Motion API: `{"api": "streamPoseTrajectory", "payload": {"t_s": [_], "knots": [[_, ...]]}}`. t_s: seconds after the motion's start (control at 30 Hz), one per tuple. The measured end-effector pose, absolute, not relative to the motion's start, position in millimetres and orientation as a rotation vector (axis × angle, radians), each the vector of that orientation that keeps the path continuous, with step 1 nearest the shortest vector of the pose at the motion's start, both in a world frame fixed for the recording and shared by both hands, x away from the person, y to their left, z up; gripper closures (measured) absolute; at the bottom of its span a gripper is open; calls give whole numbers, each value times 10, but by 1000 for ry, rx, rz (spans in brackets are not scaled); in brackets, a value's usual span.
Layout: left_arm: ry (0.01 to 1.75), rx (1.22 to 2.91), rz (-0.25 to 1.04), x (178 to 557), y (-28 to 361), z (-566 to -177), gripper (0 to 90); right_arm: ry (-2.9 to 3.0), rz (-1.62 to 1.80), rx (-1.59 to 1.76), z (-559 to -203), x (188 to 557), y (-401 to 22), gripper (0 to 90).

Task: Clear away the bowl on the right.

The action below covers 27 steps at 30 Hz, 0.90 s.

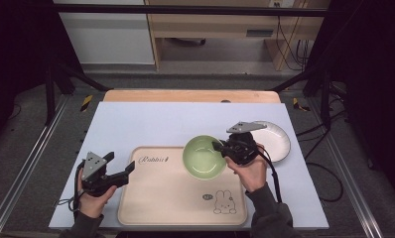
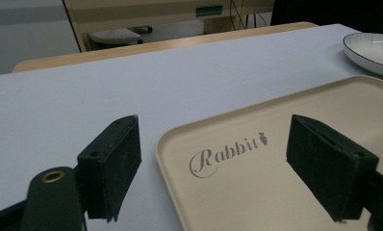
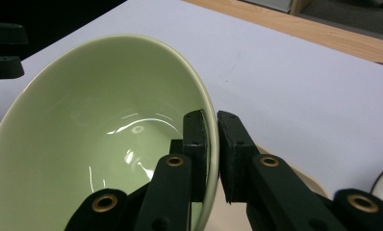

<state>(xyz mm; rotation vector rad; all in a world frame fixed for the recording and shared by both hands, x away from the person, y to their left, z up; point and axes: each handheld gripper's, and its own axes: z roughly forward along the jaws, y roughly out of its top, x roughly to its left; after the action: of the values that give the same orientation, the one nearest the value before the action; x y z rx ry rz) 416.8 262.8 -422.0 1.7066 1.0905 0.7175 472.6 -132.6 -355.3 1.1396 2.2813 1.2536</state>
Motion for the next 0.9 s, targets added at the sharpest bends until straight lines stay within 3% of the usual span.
{"api": "streamPoseTrajectory", "payload": {"t_s": [0.9], "knots": [[1078, 1709, 720, 4150, 2611, -4202, 192, 2411, 1221, 1096, -3763, 4683, -1038, 831]]}}
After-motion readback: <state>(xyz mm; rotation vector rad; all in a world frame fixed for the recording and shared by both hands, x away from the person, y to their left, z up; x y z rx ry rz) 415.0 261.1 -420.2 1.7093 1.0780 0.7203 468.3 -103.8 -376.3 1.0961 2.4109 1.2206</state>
